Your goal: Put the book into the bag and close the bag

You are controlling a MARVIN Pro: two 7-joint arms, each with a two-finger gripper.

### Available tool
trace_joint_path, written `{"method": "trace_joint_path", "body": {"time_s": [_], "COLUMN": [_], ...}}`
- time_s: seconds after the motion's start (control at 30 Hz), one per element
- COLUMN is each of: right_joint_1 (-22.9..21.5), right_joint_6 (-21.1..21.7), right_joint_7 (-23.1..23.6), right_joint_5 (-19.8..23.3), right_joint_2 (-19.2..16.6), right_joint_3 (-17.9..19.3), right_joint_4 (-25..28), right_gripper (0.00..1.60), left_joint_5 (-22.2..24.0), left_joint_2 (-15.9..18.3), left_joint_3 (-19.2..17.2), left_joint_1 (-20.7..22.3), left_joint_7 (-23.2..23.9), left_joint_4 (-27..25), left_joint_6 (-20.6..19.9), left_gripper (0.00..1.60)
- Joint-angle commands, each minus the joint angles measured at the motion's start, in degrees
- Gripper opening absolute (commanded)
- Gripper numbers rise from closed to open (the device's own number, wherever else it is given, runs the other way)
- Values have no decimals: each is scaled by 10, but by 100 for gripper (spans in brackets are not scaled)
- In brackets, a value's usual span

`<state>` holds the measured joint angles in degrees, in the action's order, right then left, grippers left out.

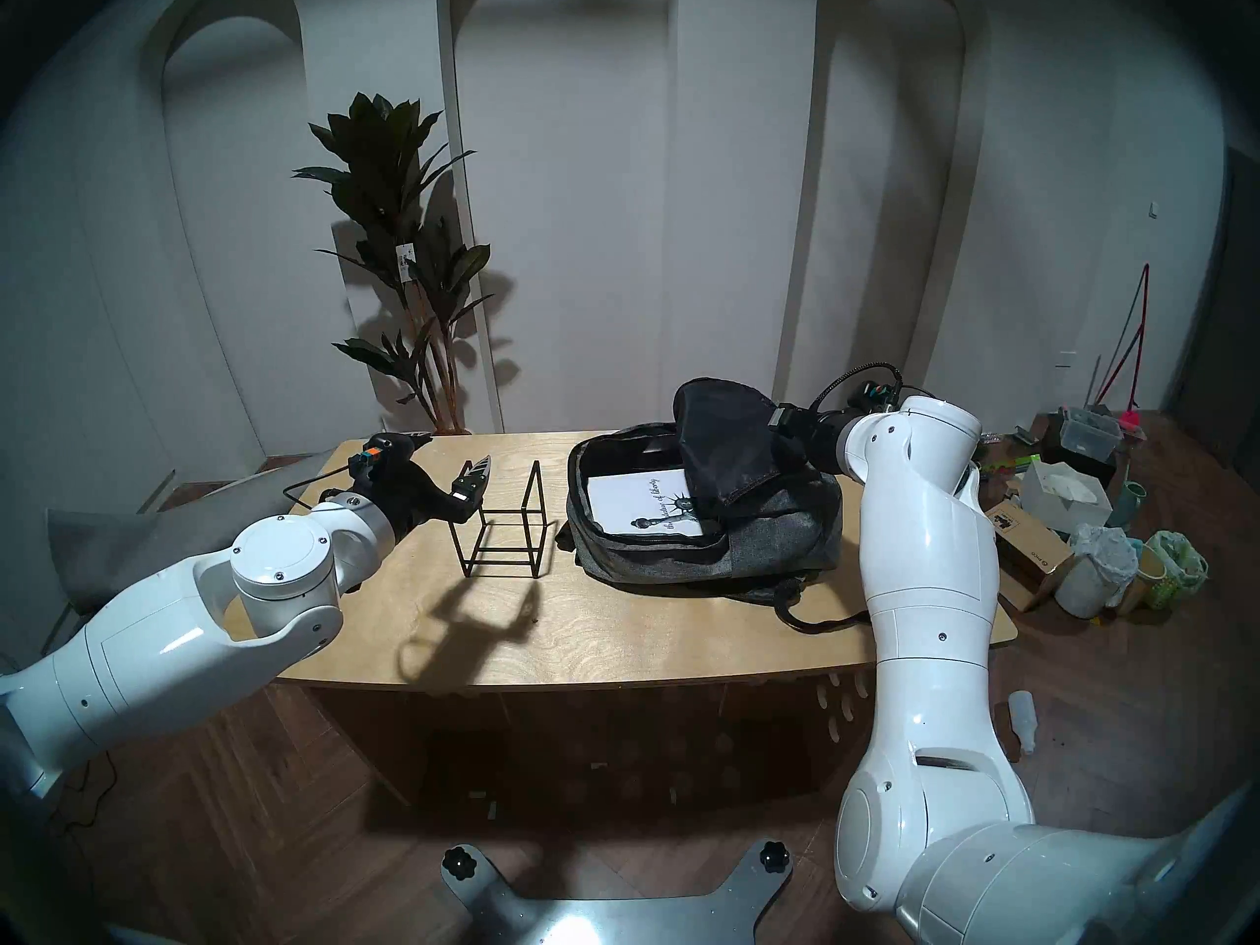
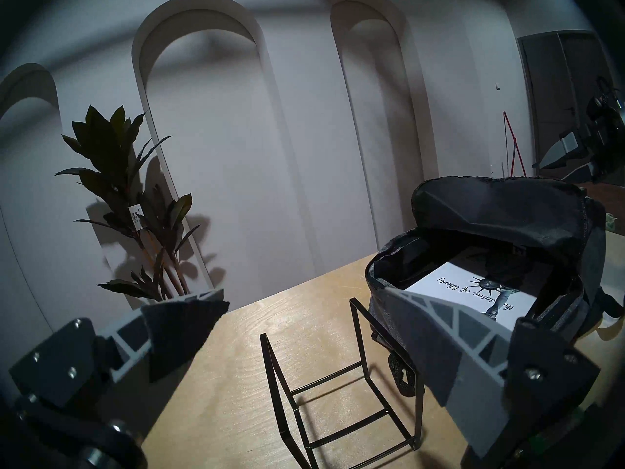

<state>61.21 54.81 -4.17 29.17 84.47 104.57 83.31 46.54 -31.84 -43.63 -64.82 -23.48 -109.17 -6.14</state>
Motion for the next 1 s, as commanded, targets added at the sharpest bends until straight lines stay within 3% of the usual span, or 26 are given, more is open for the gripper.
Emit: {"method": "trace_joint_path", "body": {"time_s": [0.0, 0.97], "right_joint_1": [-22, -24], "right_joint_6": [-15, -9], "right_joint_7": [7, 4], "right_joint_5": [2, 2], "right_joint_2": [1, 5], "right_joint_3": [-7, -28], "right_joint_4": [-8, 20], "right_gripper": [160, 160], "left_joint_5": [-2, 10], "left_joint_2": [-4, 23], "left_joint_3": [-7, -9], "left_joint_1": [11, -15], "left_joint_7": [-2, -31], "left_joint_4": [0, -29], "left_joint_6": [0, 22], "left_gripper": [160, 160]}}
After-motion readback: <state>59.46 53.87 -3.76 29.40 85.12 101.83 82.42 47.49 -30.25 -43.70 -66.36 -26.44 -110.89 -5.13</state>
